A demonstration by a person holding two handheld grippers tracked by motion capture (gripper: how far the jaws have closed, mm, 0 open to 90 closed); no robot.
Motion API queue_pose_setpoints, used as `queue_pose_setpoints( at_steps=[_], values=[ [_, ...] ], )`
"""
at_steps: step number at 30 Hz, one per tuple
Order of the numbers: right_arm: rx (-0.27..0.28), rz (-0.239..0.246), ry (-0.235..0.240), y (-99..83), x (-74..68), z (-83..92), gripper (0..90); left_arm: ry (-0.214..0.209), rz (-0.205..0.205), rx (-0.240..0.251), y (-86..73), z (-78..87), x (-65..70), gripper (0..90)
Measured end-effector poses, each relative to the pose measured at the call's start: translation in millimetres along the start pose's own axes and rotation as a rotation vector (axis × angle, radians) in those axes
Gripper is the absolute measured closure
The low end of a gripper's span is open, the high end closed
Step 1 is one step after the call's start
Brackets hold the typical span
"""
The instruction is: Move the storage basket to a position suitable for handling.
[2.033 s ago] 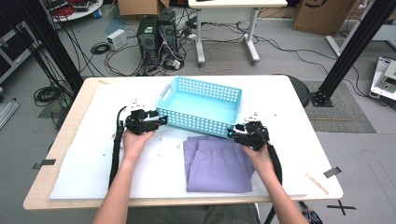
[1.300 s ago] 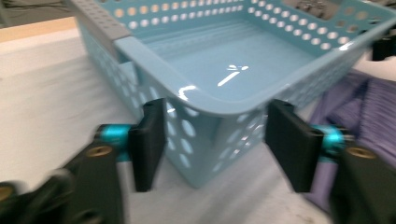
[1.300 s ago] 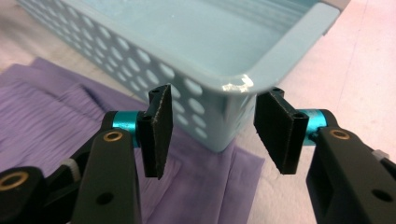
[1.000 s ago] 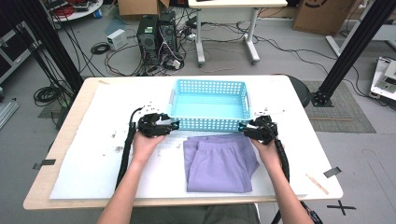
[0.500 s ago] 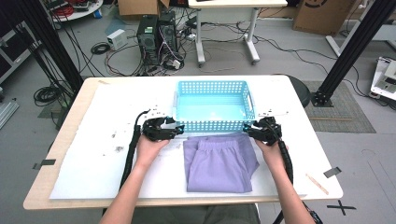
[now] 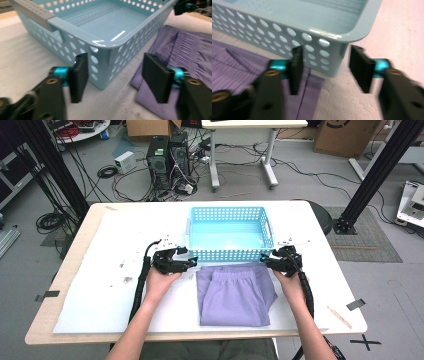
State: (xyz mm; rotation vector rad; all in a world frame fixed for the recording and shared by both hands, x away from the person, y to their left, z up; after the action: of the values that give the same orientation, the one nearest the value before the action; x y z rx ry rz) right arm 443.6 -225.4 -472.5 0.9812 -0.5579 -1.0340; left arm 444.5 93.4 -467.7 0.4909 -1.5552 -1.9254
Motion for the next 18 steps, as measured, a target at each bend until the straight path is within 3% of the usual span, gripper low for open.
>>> queue_pose_setpoints(
  at_steps=[2,8,12,13,15,18],
  values=[
    [0.021,-0.025,-0.001,2.5,2.1,3.1,38.4,0.032,-0.011,0.03,0.7,11.4,0.9,26.7],
    [0.037,-0.037,0.003,2.1,3.2,10.5,33.5,0.075,0.008,0.084,6.4,35.2,0.1,25.3],
    [0.049,-0.038,0.007,1.9,-0.1,18.8,32.5,0.077,0.011,0.111,11.3,45.8,2.2,25.2],
    [0.071,-0.035,0.005,3.7,-3.7,28.9,32.5,0.077,0.02,0.129,12.5,52.6,4.5,25.3],
    [0.079,-0.036,0.003,4.5,-5.1,32.6,32.2,0.073,0.024,0.135,12.2,55.6,6.0,25.2],
    [0.122,-0.065,0.019,9.8,-13.7,50.5,29.8,0.081,0.01,0.151,9.8,61.8,7.2,25.2]
  ],
)
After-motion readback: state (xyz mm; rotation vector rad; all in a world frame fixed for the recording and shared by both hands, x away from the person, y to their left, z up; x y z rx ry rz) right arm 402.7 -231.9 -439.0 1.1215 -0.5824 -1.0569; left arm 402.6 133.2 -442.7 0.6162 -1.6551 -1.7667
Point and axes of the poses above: each handheld gripper's, and its own axes: z roughly backward along the jaws, y roughly out of its top, x roughly to its right, the point moved 8 cm from there along -z, roughly forward along the jaws, and after that the axes turned 11 degrees about x, right-handed, at the moved point
